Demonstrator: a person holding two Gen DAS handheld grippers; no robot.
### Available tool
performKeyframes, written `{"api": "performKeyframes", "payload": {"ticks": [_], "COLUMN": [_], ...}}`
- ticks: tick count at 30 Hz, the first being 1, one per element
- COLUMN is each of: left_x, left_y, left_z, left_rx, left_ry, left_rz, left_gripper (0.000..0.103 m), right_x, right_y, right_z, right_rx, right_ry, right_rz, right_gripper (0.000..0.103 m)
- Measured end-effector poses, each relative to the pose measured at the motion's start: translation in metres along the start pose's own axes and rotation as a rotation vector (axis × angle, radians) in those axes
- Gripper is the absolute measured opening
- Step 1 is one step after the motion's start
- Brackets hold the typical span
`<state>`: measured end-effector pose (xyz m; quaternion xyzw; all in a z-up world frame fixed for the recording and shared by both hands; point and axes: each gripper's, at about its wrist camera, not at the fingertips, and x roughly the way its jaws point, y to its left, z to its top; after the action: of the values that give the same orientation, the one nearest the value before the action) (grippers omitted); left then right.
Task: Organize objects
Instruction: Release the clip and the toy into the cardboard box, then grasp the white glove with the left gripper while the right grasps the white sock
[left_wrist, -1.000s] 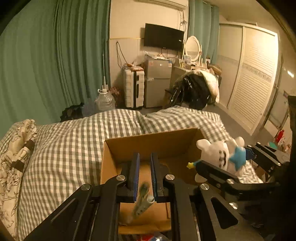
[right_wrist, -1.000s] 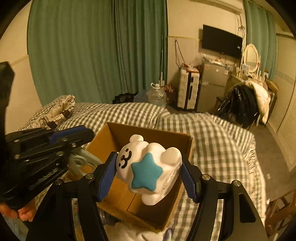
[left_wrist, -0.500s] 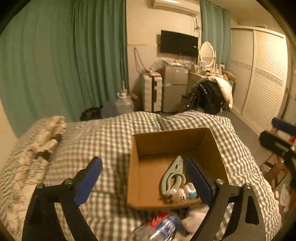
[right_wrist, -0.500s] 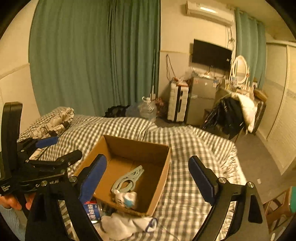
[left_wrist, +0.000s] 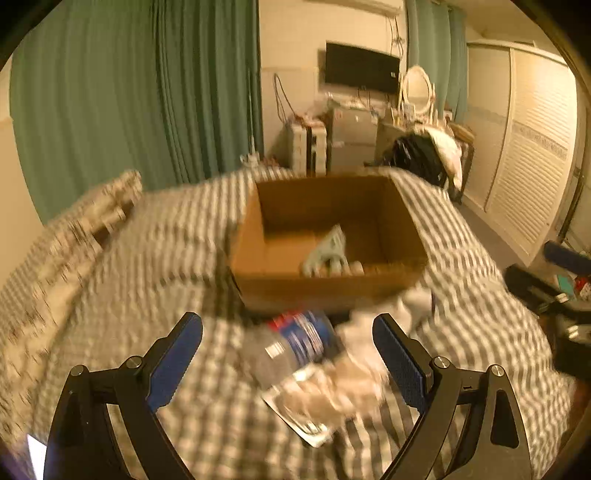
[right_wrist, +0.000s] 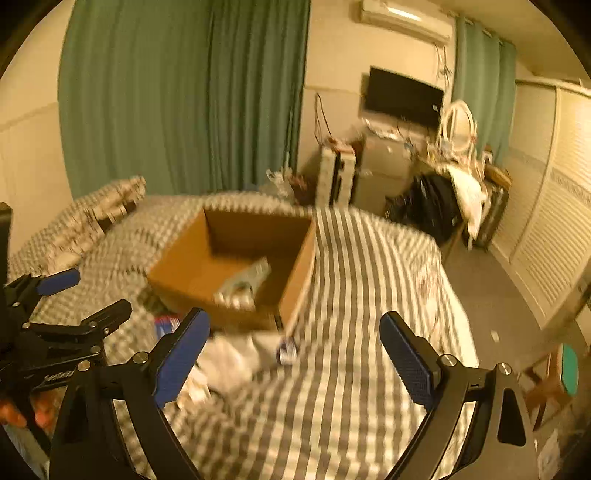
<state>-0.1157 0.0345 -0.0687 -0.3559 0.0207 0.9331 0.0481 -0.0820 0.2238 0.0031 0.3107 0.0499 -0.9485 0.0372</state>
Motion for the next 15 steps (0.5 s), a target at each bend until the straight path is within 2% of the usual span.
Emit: {"api": "performKeyframes", "payload": {"ticks": [2,4,6,9,11,13,15], "left_x": [0.015,0.028,0.038,0.048,0.053,0.058,0.066], "left_y": [-0.008,-0.019,-0.028,-0.036,-0.042,-0.045,-0.047], "left_z": [-0.014,-0.026,-0.036,-0.044,-0.048,-0.049,-0.053], "left_rx": [-0.012,0.011,0.050,0.080,0.109,0.127,0.133], "left_ry": [0.038,0.075,0.096,0.119,0.131,0.146,0.182], "left_rz": [-0.008,0.000,0.027,0.010,0.002,-0.013,-0.043], "left_gripper": [0.096,0.096,0.096,0.096,0.094,0.083,0.049], "right_x": [0.022,0.049,0.059,0.065,0.069,0.072,0.073], "right_y": [-0.001,0.001,0.002,-0.005,-0.010,-0.015,-0.019], "right_z": [-0.022,-0.038,-0.045,-0.047,-0.049,-0.051,-0.052], "right_rx": [0.012,0.003,-0.001,0.038,0.052,0.074,0.095], "right_ry": [0.036,0.131,0.142,0.148,0.161,0.171,0.178], "right_rz": [0.009,-0.006,-0.006,0.036,0.028,0.030,0.031], "right_gripper": [0.094,0.094,0.093,0.093,0.093,0.093,0.093]}}
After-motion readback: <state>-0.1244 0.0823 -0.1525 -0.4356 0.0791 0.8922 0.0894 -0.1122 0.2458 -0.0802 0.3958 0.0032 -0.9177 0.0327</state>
